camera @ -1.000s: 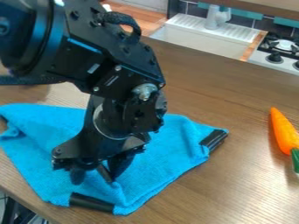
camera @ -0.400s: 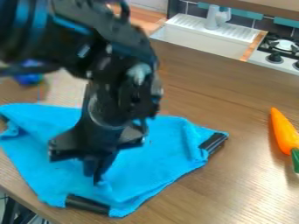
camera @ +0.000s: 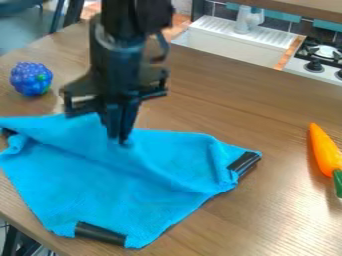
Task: Unfold the cloth from bottom right to top left
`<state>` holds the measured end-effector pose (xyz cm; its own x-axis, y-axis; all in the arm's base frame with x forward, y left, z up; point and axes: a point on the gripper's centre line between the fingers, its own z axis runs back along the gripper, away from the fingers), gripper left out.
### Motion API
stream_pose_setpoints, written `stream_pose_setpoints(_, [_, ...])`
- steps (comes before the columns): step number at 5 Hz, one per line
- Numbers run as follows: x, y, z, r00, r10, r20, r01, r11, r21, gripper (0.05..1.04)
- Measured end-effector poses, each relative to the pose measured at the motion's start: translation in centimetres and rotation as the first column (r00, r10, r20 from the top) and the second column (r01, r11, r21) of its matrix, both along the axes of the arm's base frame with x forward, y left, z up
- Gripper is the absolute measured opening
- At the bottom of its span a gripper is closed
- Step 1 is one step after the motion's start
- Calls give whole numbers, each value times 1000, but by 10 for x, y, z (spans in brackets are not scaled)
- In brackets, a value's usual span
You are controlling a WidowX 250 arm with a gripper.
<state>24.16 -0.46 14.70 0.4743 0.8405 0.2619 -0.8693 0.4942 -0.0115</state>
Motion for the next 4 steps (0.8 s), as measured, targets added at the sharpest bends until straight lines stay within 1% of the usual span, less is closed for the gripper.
stream_pose_setpoints(1, [20, 13, 8, 997, 75, -27, -77, 996, -54, 50])
stream_pose_setpoints(2, [45, 31, 13, 987, 152, -54, -156, 984, -90, 50])
stream_pose_setpoints(3, [72, 45, 20, 976, 210, -65, -216, 969, -118, 50])
stream_pose_setpoints(4, [95, 63, 21, 958, 274, -83, -283, 949, -136, 50])
